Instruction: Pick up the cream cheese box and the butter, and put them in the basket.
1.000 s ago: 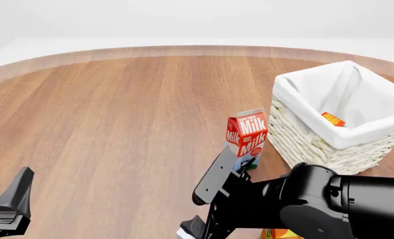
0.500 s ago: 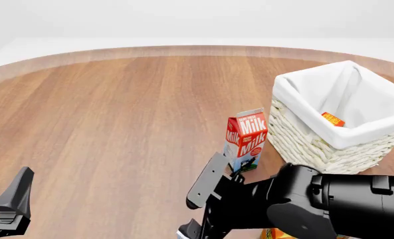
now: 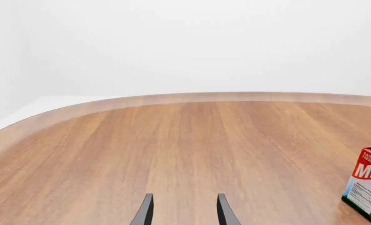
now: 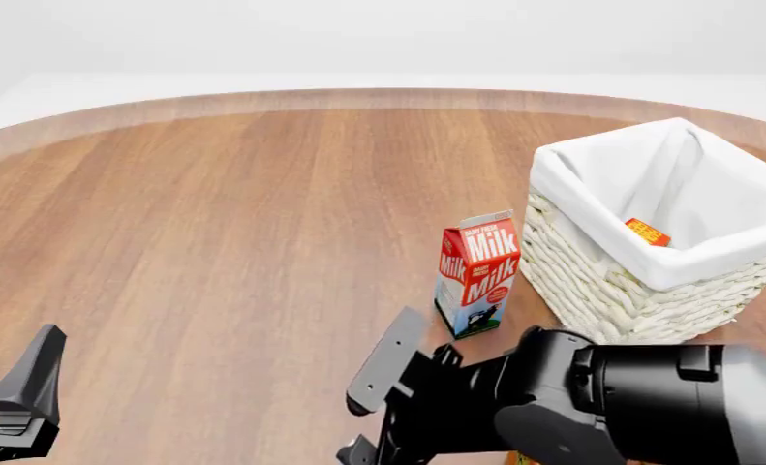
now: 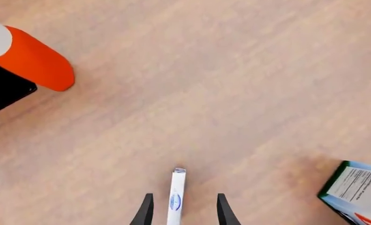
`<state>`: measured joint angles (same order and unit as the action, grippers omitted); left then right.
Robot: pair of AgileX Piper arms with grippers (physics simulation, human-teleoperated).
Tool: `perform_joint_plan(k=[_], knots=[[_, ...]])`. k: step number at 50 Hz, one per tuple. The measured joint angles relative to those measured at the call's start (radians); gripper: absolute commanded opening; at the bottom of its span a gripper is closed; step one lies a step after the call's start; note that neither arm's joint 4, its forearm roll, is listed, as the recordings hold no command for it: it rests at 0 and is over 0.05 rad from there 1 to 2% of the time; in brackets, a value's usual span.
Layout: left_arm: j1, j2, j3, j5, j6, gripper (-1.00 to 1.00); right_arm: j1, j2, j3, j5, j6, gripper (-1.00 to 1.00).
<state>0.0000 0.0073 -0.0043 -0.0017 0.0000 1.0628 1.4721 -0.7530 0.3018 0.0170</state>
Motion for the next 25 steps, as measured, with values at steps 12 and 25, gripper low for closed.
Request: perform_joint_plan(k=[12, 25], knots=[[0.000, 0.000, 0.000, 0.000, 0.000, 1.00, 0.006, 0.037, 0.003, -0.023, 0.011, 1.00], [0.000, 0.000, 0.000, 0.000, 0.000, 1.00, 0.007, 0.070, 0.014, -0.047, 0.014, 1.00]])
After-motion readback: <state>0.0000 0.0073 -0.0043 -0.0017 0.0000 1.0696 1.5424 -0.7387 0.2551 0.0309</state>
